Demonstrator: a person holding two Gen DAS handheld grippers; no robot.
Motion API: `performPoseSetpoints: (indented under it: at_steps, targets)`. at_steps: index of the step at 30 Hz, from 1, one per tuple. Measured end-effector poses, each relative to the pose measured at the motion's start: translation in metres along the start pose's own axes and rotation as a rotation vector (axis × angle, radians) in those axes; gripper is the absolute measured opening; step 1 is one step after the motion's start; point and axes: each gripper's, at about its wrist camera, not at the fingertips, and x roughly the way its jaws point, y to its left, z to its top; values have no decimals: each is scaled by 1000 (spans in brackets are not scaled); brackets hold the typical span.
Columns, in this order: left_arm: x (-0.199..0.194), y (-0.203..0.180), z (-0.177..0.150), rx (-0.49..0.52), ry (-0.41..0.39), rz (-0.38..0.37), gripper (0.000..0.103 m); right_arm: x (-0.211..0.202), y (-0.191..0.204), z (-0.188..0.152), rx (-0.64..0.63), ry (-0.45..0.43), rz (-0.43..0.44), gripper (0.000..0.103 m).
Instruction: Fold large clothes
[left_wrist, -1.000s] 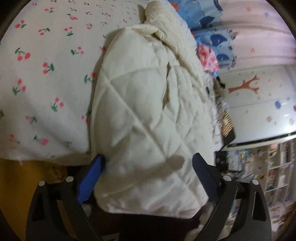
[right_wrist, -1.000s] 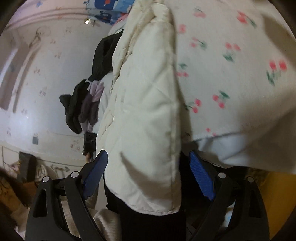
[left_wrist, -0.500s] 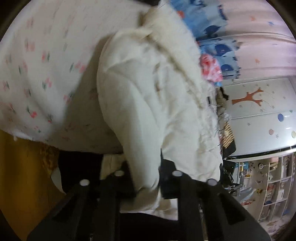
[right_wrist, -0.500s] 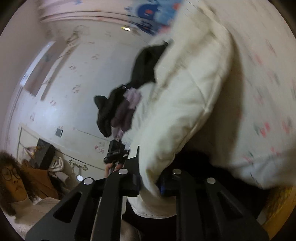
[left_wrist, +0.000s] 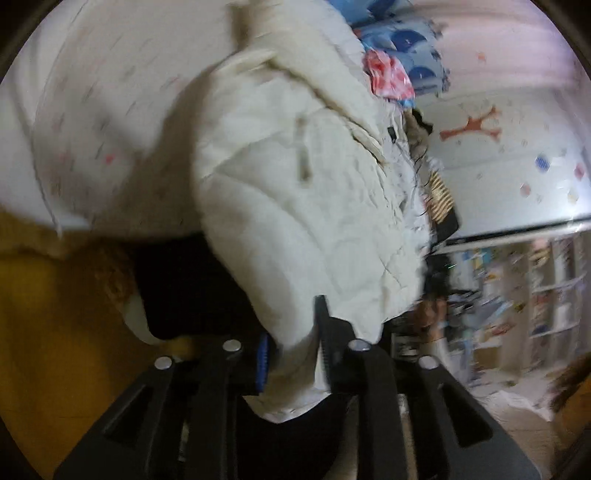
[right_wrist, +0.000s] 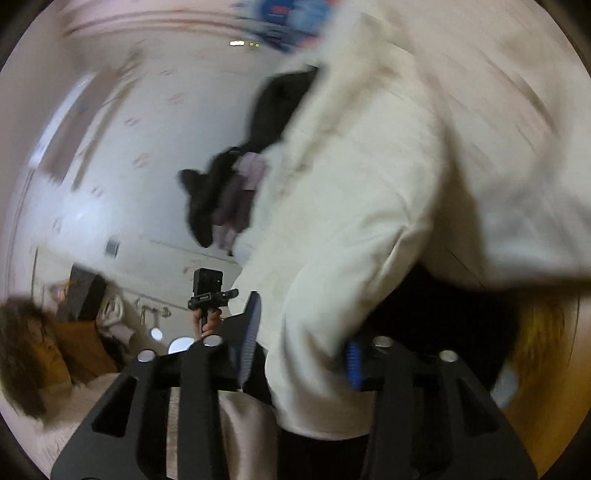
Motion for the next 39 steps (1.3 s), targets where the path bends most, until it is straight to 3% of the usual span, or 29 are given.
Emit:
performPoseSetpoints:
  at_steps: [1,3,6,7,11,13,14,15,16,19,22,27,29,30,31,32,33,34,35,37,39]
  targets:
    - [-1,12,-1,-11,-12,-20,42,-2,-8,-3,9,-8,16,47]
    - [0,28,0,-17,-43,-45,58,1,-18,-5,13,-8,44,65]
    - [10,51,7,-55,-102,-134,73,10,-31,-5,32,14,57,77]
    - [16,56,7,-55,-108,-146,77,15,-35,-4,41,21,60,77]
    - [52,58,17,-61,-86,-236,78,38,-40,-5,45,22,83,77]
    - [70,43,18,-28,-54,-232,78,47,-32,-8,13,11,54,66]
    - [74,38,19,-27,-51,-224,78,49,-28,-9,3,5,45,50]
    - [76,32,17,-33,-52,-228,73,47,-24,-10,-11,-19,49,29]
    - [72,27,16,-28,-80,-225,57,42,-19,-11,-25,-43,69,24]
    - [49,7,11,-28,-162,-153,25,30,11,-10,-102,-94,87,16]
    - [20,-41,7,59,-225,-77,16,25,65,-2,-221,-112,109,14]
    - [-30,-112,-9,231,-293,-111,15,14,127,-4,-363,-87,184,14]
    - [-34,-111,-15,265,-240,-118,15,10,121,-11,-357,-34,153,19]
    - [-28,-99,-19,259,-162,-115,15,10,110,-16,-325,-10,120,25]
    - [-20,-82,-23,242,-95,-93,16,12,92,-21,-273,26,97,33]
    - [-10,-64,-27,215,-34,-68,18,15,73,-28,-227,55,70,50]
    - [3,-40,-32,164,37,-42,20,18,49,-36,-167,87,30,60]
    - [11,-18,-36,113,73,-31,23,21,28,-44,-106,109,5,64]
    - [15,-5,-37,82,78,-43,26,23,9,-51,-57,119,-15,66]
    - [18,20,-39,27,56,-88,44,26,-23,-65,18,109,-5,66]
    - [24,29,-40,2,50,-83,50,28,-34,-71,37,83,34,66]
